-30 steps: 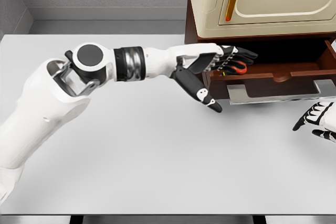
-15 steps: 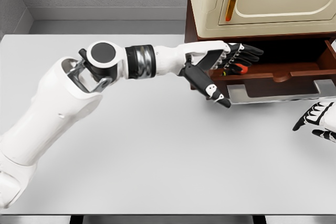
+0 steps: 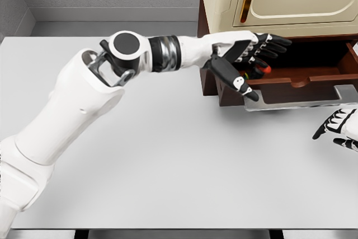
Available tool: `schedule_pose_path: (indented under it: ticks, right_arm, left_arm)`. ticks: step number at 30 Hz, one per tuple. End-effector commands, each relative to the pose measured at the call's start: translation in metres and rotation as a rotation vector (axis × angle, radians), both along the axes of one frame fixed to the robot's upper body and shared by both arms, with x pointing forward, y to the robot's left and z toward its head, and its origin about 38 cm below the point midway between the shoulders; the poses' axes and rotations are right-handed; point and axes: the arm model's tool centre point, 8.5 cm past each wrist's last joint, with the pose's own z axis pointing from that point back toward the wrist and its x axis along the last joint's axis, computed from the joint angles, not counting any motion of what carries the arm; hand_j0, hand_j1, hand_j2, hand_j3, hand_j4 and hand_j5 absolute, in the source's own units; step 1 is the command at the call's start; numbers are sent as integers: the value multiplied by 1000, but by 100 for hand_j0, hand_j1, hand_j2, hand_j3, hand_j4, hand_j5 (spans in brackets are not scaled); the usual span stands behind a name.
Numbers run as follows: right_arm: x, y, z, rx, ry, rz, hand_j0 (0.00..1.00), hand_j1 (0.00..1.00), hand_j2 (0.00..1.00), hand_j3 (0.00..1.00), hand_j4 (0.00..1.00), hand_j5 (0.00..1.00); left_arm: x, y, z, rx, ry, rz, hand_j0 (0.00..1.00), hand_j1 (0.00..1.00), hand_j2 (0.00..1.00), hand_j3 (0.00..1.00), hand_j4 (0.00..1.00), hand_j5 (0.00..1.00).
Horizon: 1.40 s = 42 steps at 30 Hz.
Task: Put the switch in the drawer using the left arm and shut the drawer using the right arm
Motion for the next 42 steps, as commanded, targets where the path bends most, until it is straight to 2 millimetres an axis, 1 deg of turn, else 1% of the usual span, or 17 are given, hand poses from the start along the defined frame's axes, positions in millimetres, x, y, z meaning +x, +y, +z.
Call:
schedule_pose_path:
  ticks: [1, 3, 6, 9, 10, 11, 13, 15, 18, 21, 23, 24, 27, 30, 33, 36, 42]
  right_arm:
    - [1, -2, 0, 1, 2, -5, 60, 60, 60, 60, 60, 60]
    - [1, -3, 0, -1, 2, -11, 60, 60, 60, 60, 60, 60]
    - [2, -6, -1, -5, 3, -19, 60, 60, 60, 60, 60, 60]
    - [2, -6, -1, -5, 3, -19, 60, 60, 60, 60, 60, 60]
    - [2, -6, -1, -5, 3, -19, 60, 60, 60, 60, 60, 60]
    - [2, -6, -1, -5, 3, -19, 60, 60, 60, 60, 60, 60]
    - [1, -6, 0, -5, 3, -18, 60, 60, 60, 60, 60, 60]
    - [1, -6, 0, -5, 3, -18, 60, 60, 60, 60, 60, 60]
    - [1, -6, 0, -5, 3, -18, 60, 60, 60, 60, 60, 60]
    - [1, -5, 0, -4, 3, -17, 60, 60, 60, 60, 60, 60]
    - [1, -5, 0, -2, 3, -16, 54, 54, 54, 54, 54, 54]
    - [1, -4, 0, -3, 2, -14, 54, 54, 54, 54, 54, 54]
    - [0, -3, -1, 4, 3, -14, 54, 54, 54, 54, 54, 54]
    - [0, -3, -2, 10, 3, -17, 54, 54, 54, 54, 54, 54]
    - [1, -5, -1, 2, 4, -17, 55, 55, 55, 55, 55, 55]
    - [0, -4, -3, 0, 14, -13, 55, 55, 55, 55, 55, 55]
    - [-1, -4, -4, -11, 26, -5, 55, 55, 55, 55, 55, 55]
  left_arm:
    - [-2, -8, 0, 2, -15, -6, 100, 100, 100, 100, 100, 100]
    - [-4, -15, 5, -5, -23, -18, 100, 100, 100, 100, 100, 100]
    - [0, -26, 5, -13, -6, -21, 100, 100, 100, 100, 100, 100]
    - [-1, -25, 8, -15, -17, -19, 100, 100, 100, 100, 100, 100]
    - [-4, -24, 11, -24, -23, -26, 100, 100, 100, 100, 100, 100]
    - [-12, -23, 19, -37, -48, -45, 100, 100, 100, 100, 100, 100]
    - [-15, -11, 22, -36, -52, -49, 100, 100, 100, 100, 100, 100]
    - [-13, 5, 21, -30, -36, -41, 100, 100, 100, 100, 100, 100]
    - [-16, 30, 24, -25, -27, -40, 100, 100, 100, 100, 100, 100]
    - [-10, 55, 8, -1, 13, 2, 100, 100, 100, 100, 100, 100]
    - [-13, 64, 3, 11, 14, 10, 100, 100, 100, 100, 100, 100]
    - [-12, 66, 1, 14, 16, 14, 100, 100, 100, 100, 100, 100]
    - [-10, 69, -3, 18, 27, 26, 100, 100, 100, 100, 100, 100]
    - [-6, 65, -6, 19, 37, 30, 100, 100, 100, 100, 100, 100]
    - [-7, 52, -7, 7, 45, 11, 100, 100, 100, 100, 100, 100]
    - [-4, 37, -14, 0, 76, 1, 100, 100, 100, 100, 100, 100]
    - [-3, 24, -17, -12, 98, -9, 100, 100, 100, 100, 100, 100]
